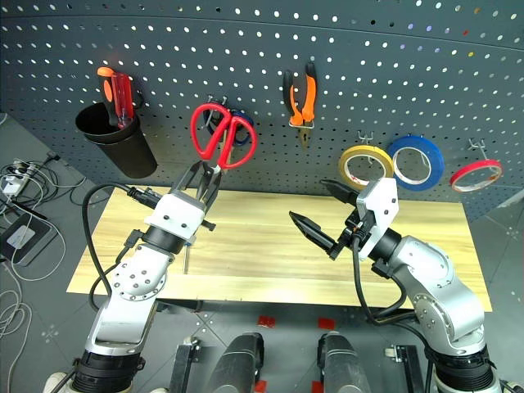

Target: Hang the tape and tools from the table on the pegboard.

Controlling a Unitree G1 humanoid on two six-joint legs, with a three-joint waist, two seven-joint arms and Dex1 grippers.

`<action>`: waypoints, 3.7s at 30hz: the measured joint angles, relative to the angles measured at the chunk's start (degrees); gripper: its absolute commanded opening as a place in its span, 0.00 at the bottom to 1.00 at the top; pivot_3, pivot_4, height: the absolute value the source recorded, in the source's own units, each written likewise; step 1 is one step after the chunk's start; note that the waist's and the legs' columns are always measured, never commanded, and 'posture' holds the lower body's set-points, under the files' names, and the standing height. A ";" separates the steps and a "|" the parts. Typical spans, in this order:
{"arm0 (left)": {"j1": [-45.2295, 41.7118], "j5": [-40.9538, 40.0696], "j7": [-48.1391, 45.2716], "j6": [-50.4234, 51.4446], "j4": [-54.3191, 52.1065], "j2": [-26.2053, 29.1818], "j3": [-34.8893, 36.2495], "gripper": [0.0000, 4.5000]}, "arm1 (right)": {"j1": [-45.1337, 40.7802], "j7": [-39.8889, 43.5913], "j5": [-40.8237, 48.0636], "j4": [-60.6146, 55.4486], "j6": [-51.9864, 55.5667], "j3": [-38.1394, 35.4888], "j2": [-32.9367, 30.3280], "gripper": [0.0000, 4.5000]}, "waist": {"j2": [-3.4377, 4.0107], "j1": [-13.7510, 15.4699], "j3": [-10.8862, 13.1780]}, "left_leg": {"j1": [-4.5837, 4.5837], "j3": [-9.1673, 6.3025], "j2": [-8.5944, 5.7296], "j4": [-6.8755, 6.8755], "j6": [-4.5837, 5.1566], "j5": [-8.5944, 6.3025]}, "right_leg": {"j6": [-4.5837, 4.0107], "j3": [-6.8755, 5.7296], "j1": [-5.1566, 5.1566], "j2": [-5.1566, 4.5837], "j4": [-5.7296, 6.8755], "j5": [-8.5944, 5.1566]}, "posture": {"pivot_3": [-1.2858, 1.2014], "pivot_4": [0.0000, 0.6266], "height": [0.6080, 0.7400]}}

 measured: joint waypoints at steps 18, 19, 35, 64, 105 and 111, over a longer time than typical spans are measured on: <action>-4.08 -3.19 -1.51 11.83 4.64 -3.65 1.12 0.55 | 1.18 -0.05 -0.09 -0.02 0.00 0.04 -1.13 1.00 | -0.03 -0.06 -0.12 | 0.09 0.02 0.01 0.10 0.05 -0.02 | -0.01 0.03 0.07 0.03 0.09 0.00 | 0.54 0.37 1.00; -4.48 -3.65 -1.63 12.78 4.74 -4.03 1.12 0.61 | 1.22 -0.04 -0.08 -0.03 0.00 0.04 -1.18 1.00 | -0.03 -0.07 -0.12 | 0.09 0.03 0.01 0.11 0.06 -0.03 | -0.01 0.04 0.07 0.03 0.09 0.00 | 0.54 0.38 1.00; 2.09 -5.51 -0.12 29.13 4.00 -7.59 3.73 0.99 | 1.86 3.42 -0.02 -1.84 0.01 2.18 -4.38 1.00 | -0.04 -0.27 -0.09 | 0.23 0.08 0.12 0.12 0.40 -0.22 | -0.02 0.17 0.11 0.15 0.12 0.00 | 0.55 0.51 1.00; -13.48 -21.47 -4.43 53.77 19.39 1.35 22.24 0.99 | -10.26 5.65 0.50 1.43 7.91 9.85 -0.43 1.00 | -0.08 0.04 8.87 | 0.36 -0.14 0.19 0.24 0.53 -0.30 | -0.06 0.42 -0.10 0.28 0.95 -0.02 | 0.56 0.86 1.00; 0.91 -6.37 -0.43 32.81 -6.87 3.04 -0.65 0.10 | -3.70 -0.43 4.47 -3.05 8.55 1.08 1.75 1.00 | -0.20 0.15 7.37 | -0.13 -0.08 0.21 0.04 -0.13 0.07 | -0.01 -0.04 -0.27 -0.36 0.17 -0.01 | 0.57 0.47 1.00; 1.18 0.91 4.58 25.80 -13.11 1.70 -1.38 0.10 | -6.16 -4.17 4.43 -3.16 7.26 0.96 5.51 1.00 | -0.19 0.34 5.50 | -0.22 -0.17 0.06 0.00 -0.16 0.09 | -0.02 -0.26 -0.24 -0.32 0.09 0.00 | 0.58 0.43 1.00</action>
